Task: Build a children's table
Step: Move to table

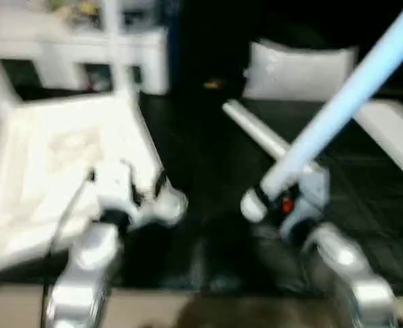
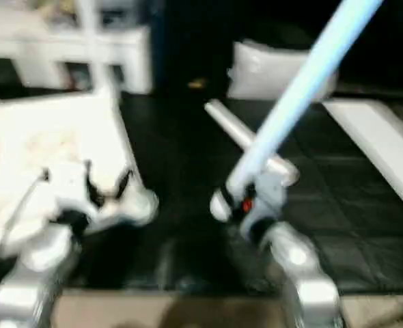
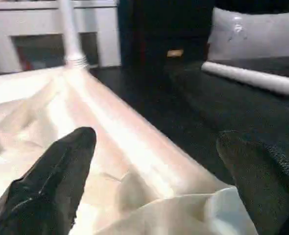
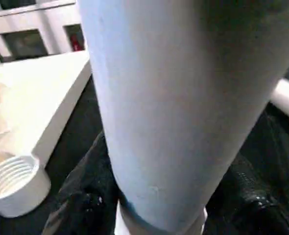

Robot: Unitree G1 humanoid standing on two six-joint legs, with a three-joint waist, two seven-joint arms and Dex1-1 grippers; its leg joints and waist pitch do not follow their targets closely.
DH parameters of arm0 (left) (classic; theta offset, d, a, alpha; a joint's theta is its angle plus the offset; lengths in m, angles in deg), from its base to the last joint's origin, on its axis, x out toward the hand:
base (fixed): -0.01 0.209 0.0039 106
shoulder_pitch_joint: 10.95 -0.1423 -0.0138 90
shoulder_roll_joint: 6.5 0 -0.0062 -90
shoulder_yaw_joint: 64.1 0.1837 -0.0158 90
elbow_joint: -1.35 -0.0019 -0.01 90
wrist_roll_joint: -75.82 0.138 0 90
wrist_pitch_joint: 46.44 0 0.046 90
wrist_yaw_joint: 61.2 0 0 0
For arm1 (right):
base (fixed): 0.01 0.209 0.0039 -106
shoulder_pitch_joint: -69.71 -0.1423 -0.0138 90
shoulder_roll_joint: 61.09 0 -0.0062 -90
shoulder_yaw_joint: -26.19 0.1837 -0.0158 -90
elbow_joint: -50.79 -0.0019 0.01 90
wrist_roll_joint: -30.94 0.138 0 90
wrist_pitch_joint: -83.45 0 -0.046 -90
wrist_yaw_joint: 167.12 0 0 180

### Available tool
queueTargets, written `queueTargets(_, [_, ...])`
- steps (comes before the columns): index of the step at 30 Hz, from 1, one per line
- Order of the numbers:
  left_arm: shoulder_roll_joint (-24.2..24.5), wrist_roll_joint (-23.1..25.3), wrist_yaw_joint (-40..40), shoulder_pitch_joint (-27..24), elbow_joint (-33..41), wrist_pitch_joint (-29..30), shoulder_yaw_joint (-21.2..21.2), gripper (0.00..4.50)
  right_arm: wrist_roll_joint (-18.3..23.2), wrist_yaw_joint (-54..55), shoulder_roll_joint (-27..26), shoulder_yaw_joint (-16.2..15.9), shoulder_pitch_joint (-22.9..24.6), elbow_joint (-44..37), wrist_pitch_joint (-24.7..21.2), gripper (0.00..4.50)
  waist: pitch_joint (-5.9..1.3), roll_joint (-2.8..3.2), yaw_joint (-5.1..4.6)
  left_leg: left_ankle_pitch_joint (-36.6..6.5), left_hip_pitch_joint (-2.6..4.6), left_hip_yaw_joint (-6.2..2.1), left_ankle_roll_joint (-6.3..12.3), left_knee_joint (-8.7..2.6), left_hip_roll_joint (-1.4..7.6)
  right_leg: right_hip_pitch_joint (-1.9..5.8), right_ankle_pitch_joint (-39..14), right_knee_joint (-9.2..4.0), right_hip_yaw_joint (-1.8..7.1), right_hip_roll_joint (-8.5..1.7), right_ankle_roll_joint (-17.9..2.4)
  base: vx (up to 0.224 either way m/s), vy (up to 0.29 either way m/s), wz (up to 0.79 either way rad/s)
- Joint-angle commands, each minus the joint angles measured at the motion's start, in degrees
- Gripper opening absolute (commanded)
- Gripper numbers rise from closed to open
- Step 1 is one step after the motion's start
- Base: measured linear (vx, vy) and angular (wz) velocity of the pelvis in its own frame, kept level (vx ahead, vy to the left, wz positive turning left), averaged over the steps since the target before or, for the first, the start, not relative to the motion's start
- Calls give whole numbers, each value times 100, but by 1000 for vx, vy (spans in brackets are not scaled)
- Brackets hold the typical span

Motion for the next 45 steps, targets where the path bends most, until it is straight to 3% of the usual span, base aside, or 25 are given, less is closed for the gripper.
queueTargets(1, [75, 75, -68, 52, -12, -12, -66, 450, 6, -18, -37, -95, -109, -9, 63, 189, -169, -35, 55, -215, -36, 1, 430, -579, 268, 279, -1999, -1046, 348, -385, -1597, -86, 173, 21])
queueTargets(3, [90, 73, -82, 62, -16, -14, -48, 450, -29, -21, -32, -109, -115, -3, 52, 189, -274, 272, -331, -415, 407, -188, 1644, -1081, 351, -133, -599, -153, -205, 506, -1080, -75, 202, 8])
queueTargets(5, [79, 66, -74, 72, -12, 0, -42, 450, 17, -11, -56, -71, -126, 1, -17, 189, -197, 203, -373, -567, 347, -192, 2117, -1249, 477, -208, -348, 78, -313, 471, -538, -70, 196, 2])
queueTargets(8, [87, 61, -83, 55, 6, 34, -25, 450, 156, -43, -57, 9, -140, -30, -104, 189, -136, -59, -308, -1442, 157, -27, 1581, -1295, 434, -10, -483, -437, 0, -8, -295, -90, 147, 2])
queueTargets(9, [132, 107, -103, 41, 18, 62, 6, 450, 140, -62, 13, -6, -147, -58, -90, 189, -105, -271, -158, -1623, 125, -6, 318, -95, 338, 46, -3334, -1516, 818, -1383, -754, -117, 140, 7])
queueTargets(10, [139, 115, -116, 31, 26, 70, 14, 450, 114, -55, 51, -16, -157, -56, -96, 189, -80, -182, -175, -451, -54, -241, -40, 148, 405, 156, -3775, -1511, 748, -1453, -817, -74, 184, 3])
queueTargets(11, [145, 120, -127, 9, 37, 64, 19, 450, 34, -73, 134, -66, -168, -36, -95, 189, -76, -100, -214, -384, -49, -316, -174, 8, 464, 199, -3730, -1465, 513, -1318, -896, -14, 223, -30])
queueTargets(12, [147, 123, -129, -4, 44, 58, 22, 450, -38, -90, 202, -107, -180, -13, -64, 189, -62, 202, -299, -2062, 87, -352, -578, -818, 475, 91, -3025, -978, -10, -231, -853, -14, 223, -30])
queueTargets(14, [155, 120, -128, -20, 57, 90, 23, 450, -69, -107, 231, -111, -193, 12, 51, 189, -70, 367, -509, -4937, 29, -539, -1521, -1589, 494, 202, -395, -184, -234, 282, -525, -99, 182, -6])
queueTargets(18, [144, 97, -132, -21, 74, 83, -6, 450, -40, -224, 283, -185, -182, -26, 60, 189, -123, 131, -480, -4501, 109, -342, -1493, -1509, 393, 263, -129, -544, -90, -30, -513, -69, 109, 4])
queueTargets(21, [103, -4, -212, 16, 104, -17, -47, 450, 52, -254, 284, -221, -177, -58, 14, 189, -37, -73, -359, -2375, 168, -298, -561, -774, 440, 157, -3448, -1341, 288, -886, -812, -64, 32, 1])
queueTargets(25, [110, -57, -282, -5, 134, -11, -32, 450, 103, -224, 218, -162, -186, -32, -6, 189, -27, 92, -413, -4678, -9, -293, -1375, -1562, 445, 284, -1909, -787, -47, -114, -516, -62, 28, -11])
queueTargets(28, [114, -45, -310, -47, 143, -1, -7, 450, 103, -257, 251, -182, -191, -34, -28, 189, 2, 33, -348, -4992, 19, -60, -1260, -1628, 357, 335, -2703, -798, -88, -122, -534, -59, 20, 1])
queueTargets(30, [125, -15, -352, -69, 166, 7, 17, 450, 146, -305, 279, -197, -192, -49, -75, 189, 81, -103, -407, -4043, 588, 191, -931, -755, 161, -44, -4660, -1536, -247, -393, -444, -67, -30, 14])
queueTargets(31, [133, 2, -361, -77, 184, 4, 28, 450, 147, -366, 335, -247, -189, -63, -100, 189, 259, -51, -672, -1083, 939, -154, -317, 882, 38, -81, -5761, -2329, -404, -1367, -624, -59, 18, -4])
queueTargets(32, [134, 2, -363, -78, 189, 5, 28, 450, 154, -396, 356, -268, -186, -67, -111, 189, 368, -111, -847, -1352, 674, -224, -389, 749, 191, 312, -5565, -2161, -742, -1391, -376, 74, 154, -46])
queueTargets(33, [137, -7, -364, -75, 209, 28, 18, 450, 143, -423, 383, -308, -180, -79, -114, 189, 416, 213, -990, -4013, 504, -396, -765, -75, 285, 853, -4574, -1265, -1385, -832, 56, 74, 154, -46])
queueTargets(34, [145, -5, -368, -72, 215, 32, 21, 450, 144, -423, 384, -312, -179, -83, -115, 189, 373, 439, -1042, -6617, -42, -212, -929, -1315, 203, 1307, -2671, 170, -1260, -42, -233, 216, 181, -19])
queueTargets(35, [171, 3, -385, -62, 234, 43, 32, 450, 149, -424, 385, -321, -178, -93, -121, 189, 411, 387, -705, -7724, 32, -335, -673, -1810, 173, 1024, -653, 494, -882, 459, -122, 126, 53, 11])
queueTargets(36, [180, 2, -398, -55, 239, 47, 35, 450, 144, -426, 388, -328, -178, -95, -119, 189, 293, 287, -1136, -7132, 400, -746, -241, -1538, 397, 899, -879, 320, -468, 283, -102, 126, 53, 11])
queueTargets(38, [179, 0, -402, -48, 249, 66, 44, 450, 123, -431, 404, -342, -164, -100, -114, 189, 19, -3, -1261, -5266, 934, -1282, 307, -1331, 346, 725, -1916, -210, -58, 198, 26, 83, -2, -32])
queueTargets(39, [193, 35, -428, -45, 243, 89, 98, 450, 80, -431, 434, -361, -136, -89, -82, 189, -139, -214, -1189, -2424, 635, -1066, 622, -970, 30, 1243, -1681, -792, 369, -56, 455, 104, 5, -43])
queueTargets(41, [204, 74, -468, -48, 248, 89, 155, 450, 52, -427, 468, -378, -120, -94, -74, 189, -239, -303, -860, -792, -367, -200, 740, 300, -143, 2087, -102, -1428, 1138, -1086, 199, 104, 31, -19])
queueTargets(44, [207, 81, -458, -43, 251, 109, 184, 450, 27, -462, 510, -384, -117, -109, -50, 189, -253, -178, -466, 1495, -487, 64, 661, -473, -245, 2004, 2762, -1154, 31, 426, 175, 145, -10, -16])
queueTargets(45, [209, 80, -451, -38, 249, 110, 193, 450, 0, -482, 539, -394, -121, -112, -28, 189, -320, 241, -643, 2592, 535, -405, 1437, -754, 132, 1261, 1768, -592, -442, 916, 555, 88, -59, -13])
